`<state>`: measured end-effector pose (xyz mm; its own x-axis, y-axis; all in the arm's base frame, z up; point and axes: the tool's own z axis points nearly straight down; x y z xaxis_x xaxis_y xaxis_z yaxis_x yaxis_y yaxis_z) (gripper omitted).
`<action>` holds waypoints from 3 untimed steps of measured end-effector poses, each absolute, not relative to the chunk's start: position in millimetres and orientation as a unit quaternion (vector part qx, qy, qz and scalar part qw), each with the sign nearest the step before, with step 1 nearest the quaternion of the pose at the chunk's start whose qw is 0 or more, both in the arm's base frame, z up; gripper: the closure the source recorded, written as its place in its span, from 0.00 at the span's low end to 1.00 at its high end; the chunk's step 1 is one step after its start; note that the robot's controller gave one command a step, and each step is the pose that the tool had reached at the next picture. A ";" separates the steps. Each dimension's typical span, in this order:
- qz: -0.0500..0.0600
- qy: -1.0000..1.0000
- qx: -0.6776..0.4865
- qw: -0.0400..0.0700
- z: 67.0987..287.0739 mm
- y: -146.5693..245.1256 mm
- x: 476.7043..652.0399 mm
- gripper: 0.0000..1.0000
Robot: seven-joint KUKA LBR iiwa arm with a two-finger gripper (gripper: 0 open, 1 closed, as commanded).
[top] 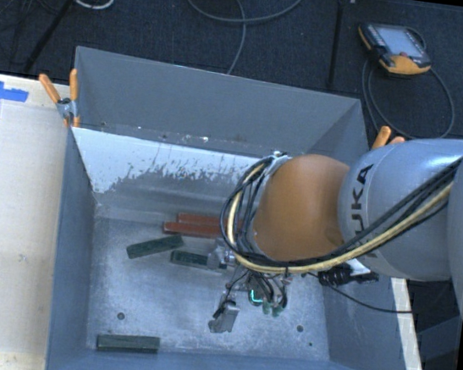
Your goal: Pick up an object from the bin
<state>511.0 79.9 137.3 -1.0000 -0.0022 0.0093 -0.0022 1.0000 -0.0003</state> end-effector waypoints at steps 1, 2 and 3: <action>0.000 -1.000 0.000 0.001 140.4 79.6 512.9 0.00; -0.001 -1.000 -0.024 -0.004 92.7 96.4 562.3 0.00; -0.001 -1.000 -0.018 0.003 63.1 92.9 580.0 0.00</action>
Offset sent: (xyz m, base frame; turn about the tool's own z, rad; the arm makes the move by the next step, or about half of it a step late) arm 0.0650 0.0222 -0.0673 0.0660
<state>580.0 92.9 63.1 -0.9994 0.0354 0.0057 0.0354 0.9994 0.0010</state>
